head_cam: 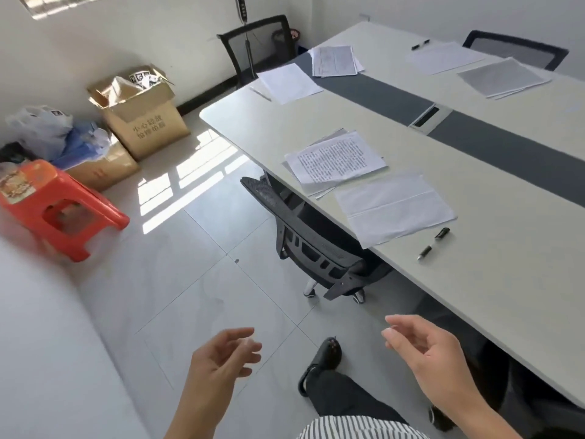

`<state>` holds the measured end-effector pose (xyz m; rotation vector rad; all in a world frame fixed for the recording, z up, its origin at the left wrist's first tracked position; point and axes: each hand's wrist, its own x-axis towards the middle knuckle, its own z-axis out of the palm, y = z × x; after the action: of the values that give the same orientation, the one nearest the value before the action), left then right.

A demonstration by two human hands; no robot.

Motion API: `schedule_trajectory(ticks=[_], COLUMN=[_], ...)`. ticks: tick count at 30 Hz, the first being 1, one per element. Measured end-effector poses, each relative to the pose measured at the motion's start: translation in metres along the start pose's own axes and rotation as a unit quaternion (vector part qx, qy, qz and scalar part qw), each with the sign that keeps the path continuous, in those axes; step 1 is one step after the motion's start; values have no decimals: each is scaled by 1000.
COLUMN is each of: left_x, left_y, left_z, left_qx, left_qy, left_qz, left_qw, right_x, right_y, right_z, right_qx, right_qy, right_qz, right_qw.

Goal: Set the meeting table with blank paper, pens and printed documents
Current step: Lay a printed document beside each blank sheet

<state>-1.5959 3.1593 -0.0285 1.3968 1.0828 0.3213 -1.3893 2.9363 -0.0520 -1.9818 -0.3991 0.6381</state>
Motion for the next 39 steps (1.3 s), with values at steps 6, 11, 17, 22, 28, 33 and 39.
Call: schedule_trajectory(ticks=[6, 11, 17, 22, 28, 33, 39], left_x=[94, 174, 252, 343, 450, 498, 477], left_y=[44, 108, 148, 176, 220, 217, 172], left_z=[-18, -15, 9, 28, 71, 145, 231], left_qx=[43, 67, 84, 120, 221, 394, 532], left_qy=[-14, -49, -116, -201, -320, -416, -512], left_qz=[-3, 25, 26, 24, 58, 171, 331], left_qw=[999, 996, 989, 972, 920, 802, 588], right_x=[91, 169, 227, 263, 286, 293, 298], right_y=[-21, -57, -82, -84, -87, -59, 1], right_z=[25, 37, 42, 53, 75, 68, 28], right_qx=[30, 51, 53, 62, 86, 75, -10], right_qy=[20, 36, 80, 159, 269, 347, 412], right_qz=[34, 36, 48, 112, 195, 261, 365], right_qw=[999, 997, 994, 979, 939, 897, 835])
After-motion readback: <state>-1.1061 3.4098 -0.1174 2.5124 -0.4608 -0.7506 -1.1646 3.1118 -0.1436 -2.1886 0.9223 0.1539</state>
